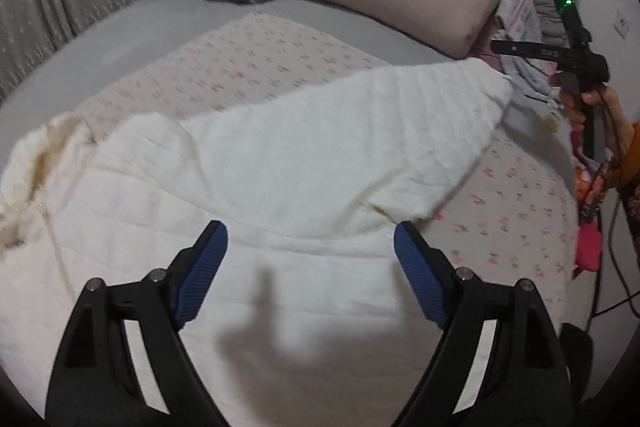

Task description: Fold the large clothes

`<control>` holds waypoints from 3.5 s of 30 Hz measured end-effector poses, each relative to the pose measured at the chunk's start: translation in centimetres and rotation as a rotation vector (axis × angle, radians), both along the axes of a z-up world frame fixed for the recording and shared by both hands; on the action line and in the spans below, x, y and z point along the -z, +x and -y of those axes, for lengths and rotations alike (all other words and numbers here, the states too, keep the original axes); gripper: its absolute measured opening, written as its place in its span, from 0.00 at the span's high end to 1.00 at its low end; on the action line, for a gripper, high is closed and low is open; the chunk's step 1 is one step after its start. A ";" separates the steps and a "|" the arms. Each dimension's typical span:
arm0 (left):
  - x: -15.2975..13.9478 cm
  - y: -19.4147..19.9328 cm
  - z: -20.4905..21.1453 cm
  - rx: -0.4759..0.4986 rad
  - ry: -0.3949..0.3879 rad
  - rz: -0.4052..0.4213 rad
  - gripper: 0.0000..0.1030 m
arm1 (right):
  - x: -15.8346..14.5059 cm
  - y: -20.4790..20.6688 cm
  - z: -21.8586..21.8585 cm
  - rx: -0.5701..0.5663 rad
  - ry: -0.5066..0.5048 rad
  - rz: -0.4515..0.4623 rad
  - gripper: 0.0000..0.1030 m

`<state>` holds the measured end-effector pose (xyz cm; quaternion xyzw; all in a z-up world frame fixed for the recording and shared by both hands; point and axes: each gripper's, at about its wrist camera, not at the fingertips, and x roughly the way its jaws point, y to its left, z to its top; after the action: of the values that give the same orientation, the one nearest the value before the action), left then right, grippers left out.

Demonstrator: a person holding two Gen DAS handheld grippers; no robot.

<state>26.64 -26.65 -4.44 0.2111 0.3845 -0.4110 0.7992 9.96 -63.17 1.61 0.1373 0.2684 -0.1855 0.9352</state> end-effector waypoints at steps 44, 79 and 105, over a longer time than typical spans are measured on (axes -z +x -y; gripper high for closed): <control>6.3 27.5 -27.0 -0.862 -0.080 -0.057 0.17 | -0.3 40.4 -36.1 -0.550 -0.040 -0.153 0.25; 6.5 28.3 -29.1 -0.935 -0.097 0.018 0.17 | 2.5 45.0 -40.6 -0.366 -0.272 -0.129 0.26; 6.3 29.2 -23.7 -0.802 -0.062 -0.010 0.18 | -1.1 40.2 -38.1 -0.269 -0.196 0.154 0.96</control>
<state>55.89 -2.95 -10.71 0.0178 0.4278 -0.0789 0.9002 50.11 -25.10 2.76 0.0222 0.1927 -0.0729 0.9783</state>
